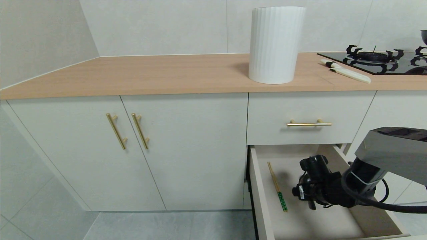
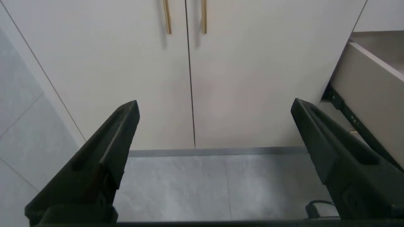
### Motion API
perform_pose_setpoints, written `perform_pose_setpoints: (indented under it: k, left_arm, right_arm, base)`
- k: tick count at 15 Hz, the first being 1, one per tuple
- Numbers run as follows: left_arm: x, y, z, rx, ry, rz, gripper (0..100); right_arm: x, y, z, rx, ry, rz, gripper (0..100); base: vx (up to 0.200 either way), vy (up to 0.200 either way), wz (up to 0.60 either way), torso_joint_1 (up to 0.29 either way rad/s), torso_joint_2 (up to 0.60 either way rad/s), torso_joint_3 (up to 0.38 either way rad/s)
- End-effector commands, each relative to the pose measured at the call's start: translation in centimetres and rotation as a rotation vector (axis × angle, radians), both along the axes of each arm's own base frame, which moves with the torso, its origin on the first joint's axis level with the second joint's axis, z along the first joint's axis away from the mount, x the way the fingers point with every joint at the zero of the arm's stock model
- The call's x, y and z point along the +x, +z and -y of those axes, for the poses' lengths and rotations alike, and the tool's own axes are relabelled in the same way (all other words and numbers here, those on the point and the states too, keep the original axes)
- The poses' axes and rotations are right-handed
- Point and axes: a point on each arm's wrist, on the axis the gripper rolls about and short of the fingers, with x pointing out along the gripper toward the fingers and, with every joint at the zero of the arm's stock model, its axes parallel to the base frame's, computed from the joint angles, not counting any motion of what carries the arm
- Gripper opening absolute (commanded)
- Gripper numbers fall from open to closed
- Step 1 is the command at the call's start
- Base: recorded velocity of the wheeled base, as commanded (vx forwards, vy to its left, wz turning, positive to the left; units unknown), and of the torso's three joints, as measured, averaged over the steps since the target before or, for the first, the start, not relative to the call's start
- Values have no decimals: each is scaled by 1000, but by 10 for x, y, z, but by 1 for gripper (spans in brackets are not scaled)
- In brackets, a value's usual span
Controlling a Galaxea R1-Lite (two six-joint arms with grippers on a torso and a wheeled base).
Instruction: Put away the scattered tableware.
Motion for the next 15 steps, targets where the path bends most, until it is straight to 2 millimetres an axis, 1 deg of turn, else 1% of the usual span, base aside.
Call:
perform_pose_setpoints:
  k: [1, 4, 5, 7, 9, 10, 12, 14, 15]
  left_arm:
    - [0, 0, 0, 0, 0, -1, 100]
    - [0, 0, 0, 0, 0, -1, 100]
    - [0, 0, 0, 0, 0, -1, 100]
    - [0, 0, 0, 0, -1, -1, 100]
    - [0, 0, 0, 0, 0, -1, 100]
    - [0, 0, 0, 0, 0, -1, 100]
    - [0, 0, 0, 0, 0, -1, 100]
    - [0, 0, 0, 8, -1, -1, 100]
    - [0, 0, 0, 1, -1, -2, 100]
  right_arm:
    - [-1, 11, 0, 5, -2, 26, 100]
    - [-16, 47, 5, 24, 0, 86, 100]
    - [-26, 69, 8, 41, 2, 131, 100]
    - [-41, 94, 13, 53, 8, 175, 100]
    - [-58, 121, 15, 54, 21, 168, 100]
    - [-75, 144, 15, 69, 56, 141, 100]
    - [-93, 164, 17, 100, 99, 108, 100]
    - [-107, 177, 20, 127, 135, 74, 100]
    - [-113, 180, 18, 129, 152, 63, 100]
  base:
    - [0, 0, 0, 0, 0, 0]
    - [0, 0, 0, 0, 0, 0]
    - [0, 0, 0, 0, 0, 0]
    - [0, 0, 0, 0, 0, 0]
    - [0, 0, 0, 0, 0, 0]
    - [0, 0, 0, 0, 0, 0]
    - [0, 0, 0, 0, 0, 0]
    - [0, 0, 0, 0, 0, 0]
    - [0, 0, 0, 0, 0, 0]
